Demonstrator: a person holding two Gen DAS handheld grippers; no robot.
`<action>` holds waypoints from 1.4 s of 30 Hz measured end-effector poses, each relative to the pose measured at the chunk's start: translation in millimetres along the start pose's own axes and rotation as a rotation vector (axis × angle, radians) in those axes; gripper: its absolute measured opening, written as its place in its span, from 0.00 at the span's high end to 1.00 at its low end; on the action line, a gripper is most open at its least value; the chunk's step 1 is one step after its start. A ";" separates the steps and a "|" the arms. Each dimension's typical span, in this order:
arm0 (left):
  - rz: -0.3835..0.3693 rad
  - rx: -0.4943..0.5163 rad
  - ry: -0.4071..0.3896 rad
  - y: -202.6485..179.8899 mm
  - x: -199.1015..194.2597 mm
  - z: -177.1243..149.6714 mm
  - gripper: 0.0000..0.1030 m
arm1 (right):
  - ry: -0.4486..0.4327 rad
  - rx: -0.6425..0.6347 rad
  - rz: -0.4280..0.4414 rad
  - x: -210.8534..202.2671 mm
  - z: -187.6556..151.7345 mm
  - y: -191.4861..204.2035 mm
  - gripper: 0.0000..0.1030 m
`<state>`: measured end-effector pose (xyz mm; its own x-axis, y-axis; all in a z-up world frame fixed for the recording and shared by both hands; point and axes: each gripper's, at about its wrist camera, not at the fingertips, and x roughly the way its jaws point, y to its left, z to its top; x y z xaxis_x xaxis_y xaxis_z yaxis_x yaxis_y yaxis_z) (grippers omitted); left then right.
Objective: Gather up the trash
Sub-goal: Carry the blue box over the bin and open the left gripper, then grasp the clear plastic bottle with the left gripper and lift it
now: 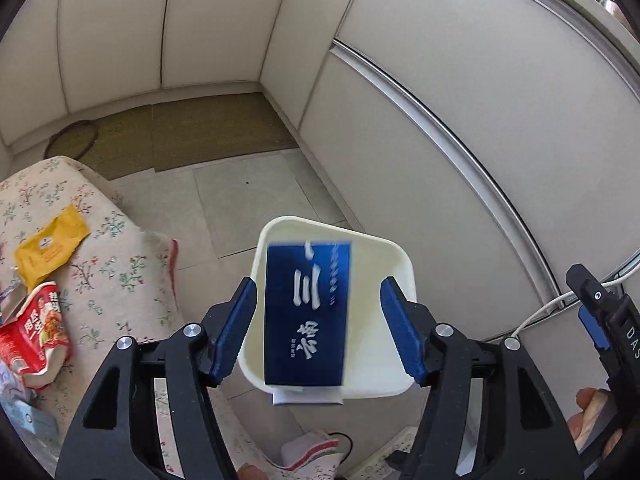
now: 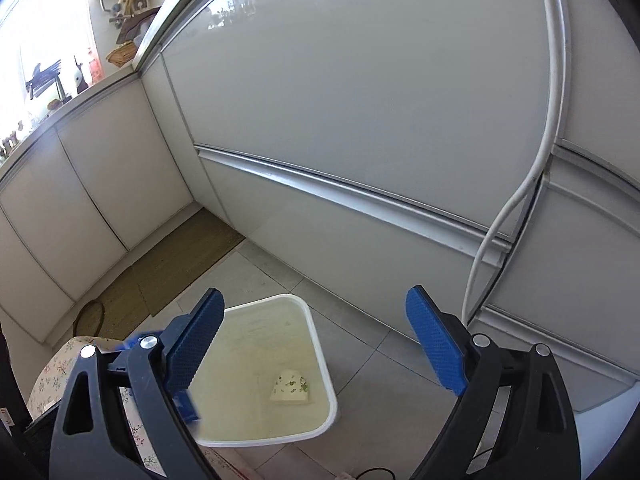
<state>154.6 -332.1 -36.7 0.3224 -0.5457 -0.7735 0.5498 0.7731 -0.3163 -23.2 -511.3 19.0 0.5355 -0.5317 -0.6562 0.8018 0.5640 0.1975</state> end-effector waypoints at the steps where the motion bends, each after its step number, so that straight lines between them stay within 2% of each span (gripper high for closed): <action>1: -0.003 0.002 0.005 -2.6 2.1 0.4 0.38 | 0.003 0.005 -0.005 1.3 0.7 -2.7 0.13; 6: 0.019 0.028 -0.016 -7.4 -4.6 -2.6 0.26 | 0.013 -0.011 -0.006 3.8 -2.7 1.4 0.13; 10: 0.123 0.060 -0.066 0.6 -23.2 -9.2 0.21 | 0.003 -0.055 0.017 -2.6 -10.2 18.9 0.13; 15: 0.258 0.041 -0.106 27.2 -53.7 -27.2 0.16 | -0.014 -0.128 0.063 -13.0 -25.0 49.9 0.10; 19: 0.358 0.005 -0.107 58.8 -78.7 -50.1 0.12 | -0.013 -0.209 0.106 -22.9 -44.8 76.3 0.09; 24: 0.459 -0.036 -0.089 103.6 -109.9 -77.4 0.11 | -0.003 -0.385 0.178 -39.6 -85.2 124.6 0.08; 29: 0.511 -0.144 -0.049 155.9 -140.1 -105.0 0.10 | 0.032 -0.509 0.263 -55.0 -120.4 168.0 0.06; 33: 0.542 -0.265 -0.051 200.7 -164.4 -129.9 0.10 | 0.067 -0.596 0.326 -66.0 -145.9 201.6 0.06; 37: 0.577 -0.375 -0.029 240.2 -174.5 -157.2 0.10 | 0.098 -0.667 0.374 -72.7 -167.9 227.6 0.06; 39: 0.562 -0.458 -0.003 260.9 -176.9 -169.1 0.10 | 0.106 -0.698 0.382 -74.6 -177.7 238.9 0.06; 42: 0.496 -0.633 0.009 292.4 -183.5 -186.8 0.10 | 0.121 -0.726 0.394 -76.7 -190.7 251.8 0.06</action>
<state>112.3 54.4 -89.9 0.4068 -0.0902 -0.9091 -0.1981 0.9627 -0.1842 87.2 -208.0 -19.9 0.6755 -0.1622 -0.7193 0.1693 0.9836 -0.0628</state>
